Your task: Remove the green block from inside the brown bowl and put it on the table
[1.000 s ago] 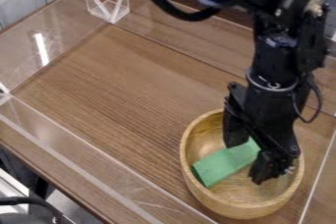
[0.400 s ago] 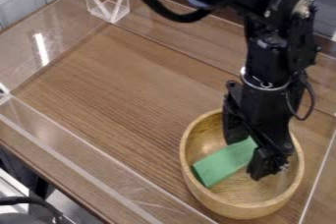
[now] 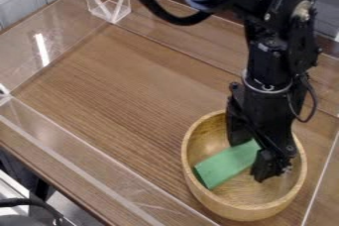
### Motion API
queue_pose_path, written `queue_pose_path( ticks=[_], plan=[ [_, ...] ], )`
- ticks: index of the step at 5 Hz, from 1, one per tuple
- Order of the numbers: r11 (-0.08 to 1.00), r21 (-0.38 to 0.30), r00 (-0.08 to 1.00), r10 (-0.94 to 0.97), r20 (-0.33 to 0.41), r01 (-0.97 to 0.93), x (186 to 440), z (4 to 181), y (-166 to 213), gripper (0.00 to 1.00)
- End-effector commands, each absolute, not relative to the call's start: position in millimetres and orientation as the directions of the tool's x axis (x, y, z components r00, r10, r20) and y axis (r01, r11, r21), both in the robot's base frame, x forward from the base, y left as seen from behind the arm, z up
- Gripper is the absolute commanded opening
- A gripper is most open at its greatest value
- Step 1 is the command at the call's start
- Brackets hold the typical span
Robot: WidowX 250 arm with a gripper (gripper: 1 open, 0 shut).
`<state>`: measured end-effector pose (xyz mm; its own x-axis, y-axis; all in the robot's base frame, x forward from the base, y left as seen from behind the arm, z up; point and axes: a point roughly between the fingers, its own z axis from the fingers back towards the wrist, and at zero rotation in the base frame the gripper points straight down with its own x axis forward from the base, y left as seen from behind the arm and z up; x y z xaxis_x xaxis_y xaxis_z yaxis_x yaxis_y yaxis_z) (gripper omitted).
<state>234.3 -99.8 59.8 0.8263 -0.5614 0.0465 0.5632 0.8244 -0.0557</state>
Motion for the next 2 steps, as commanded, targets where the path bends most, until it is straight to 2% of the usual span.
queue_pose_path(
  ticks=[1, 2],
  plan=[
    [0.824, -0.054, 0.825, -0.560, 0.082, 0.564, 239.8, 65.3, -100.3, 1.00],
    [0.823, -0.057, 0.824, -0.560, 0.085, 0.565, 241.1, 63.0, -100.8, 1.00]
  ],
)
